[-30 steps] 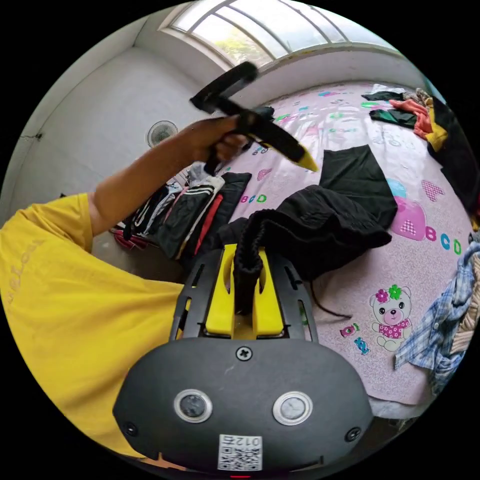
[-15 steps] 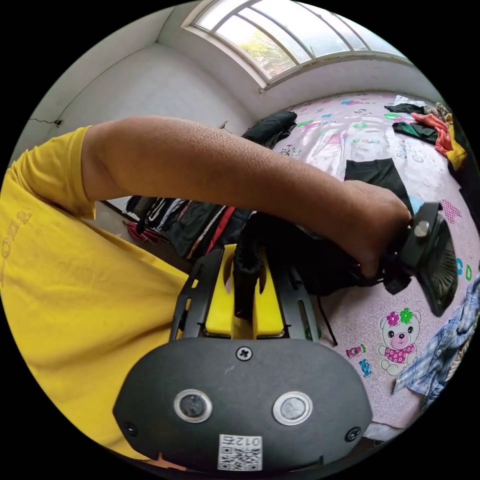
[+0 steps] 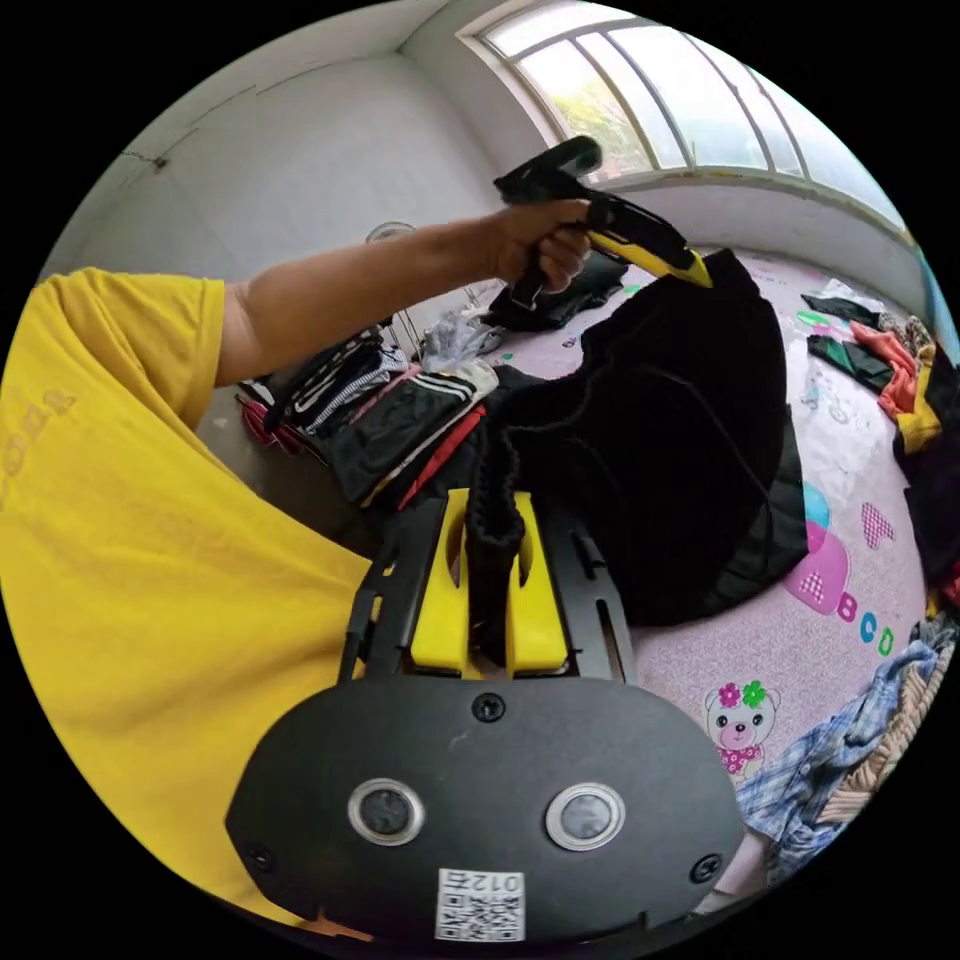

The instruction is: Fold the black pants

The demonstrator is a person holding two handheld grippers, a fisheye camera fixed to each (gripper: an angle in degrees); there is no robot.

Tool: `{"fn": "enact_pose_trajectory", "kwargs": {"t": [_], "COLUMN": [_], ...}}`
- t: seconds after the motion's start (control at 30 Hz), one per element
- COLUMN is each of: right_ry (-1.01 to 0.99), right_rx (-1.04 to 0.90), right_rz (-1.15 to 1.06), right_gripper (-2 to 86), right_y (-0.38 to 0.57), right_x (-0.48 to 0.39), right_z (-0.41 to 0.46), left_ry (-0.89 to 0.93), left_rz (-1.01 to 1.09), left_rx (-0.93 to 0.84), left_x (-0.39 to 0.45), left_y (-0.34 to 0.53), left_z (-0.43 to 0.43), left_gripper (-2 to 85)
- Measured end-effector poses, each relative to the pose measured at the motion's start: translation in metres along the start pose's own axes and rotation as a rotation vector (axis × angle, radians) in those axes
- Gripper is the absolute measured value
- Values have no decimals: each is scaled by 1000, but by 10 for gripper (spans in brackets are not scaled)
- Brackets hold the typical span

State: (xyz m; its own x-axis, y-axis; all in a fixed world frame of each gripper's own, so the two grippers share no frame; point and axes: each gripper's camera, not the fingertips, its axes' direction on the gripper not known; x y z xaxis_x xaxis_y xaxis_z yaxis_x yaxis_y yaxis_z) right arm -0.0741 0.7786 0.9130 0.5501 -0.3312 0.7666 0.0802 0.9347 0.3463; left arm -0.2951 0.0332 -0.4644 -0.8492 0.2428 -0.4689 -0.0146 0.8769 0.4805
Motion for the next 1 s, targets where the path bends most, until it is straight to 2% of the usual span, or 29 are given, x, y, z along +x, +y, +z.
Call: {"fn": "enact_pose_trajectory", "kwargs": {"t": [0.17,0.37,0.63,0.73,0.8,0.87,1.0], "right_ry": [-33,17,343,442,588,664,625], "right_rx": [-33,-213,-343,-244,18,131,72], "right_rz": [-127,-316,-526,-560,-472,-414,-386], "right_gripper": [49,64,85,72,58,69,99], "right_y": [-5,7,48,60,63,59,43], "right_x": [-53,-127,-205,-231,-231,-219,-197], "right_z": [33,96,120,85,29,-3,-8], "left_ry": [110,261,285,250,228,191,131], "left_rz": [-22,59,302,360,412,498,621], "left_rx": [136,160,148,148,132,95,28], "left_x": [-48,-68,-52,-46,-36,-16,19], "left_y": [80,140,185,198,205,215,226], "left_z": [-50,-44,-44,-52,-54,-52,-43], "left_gripper": [12,9,10,10,10,11,11]}}
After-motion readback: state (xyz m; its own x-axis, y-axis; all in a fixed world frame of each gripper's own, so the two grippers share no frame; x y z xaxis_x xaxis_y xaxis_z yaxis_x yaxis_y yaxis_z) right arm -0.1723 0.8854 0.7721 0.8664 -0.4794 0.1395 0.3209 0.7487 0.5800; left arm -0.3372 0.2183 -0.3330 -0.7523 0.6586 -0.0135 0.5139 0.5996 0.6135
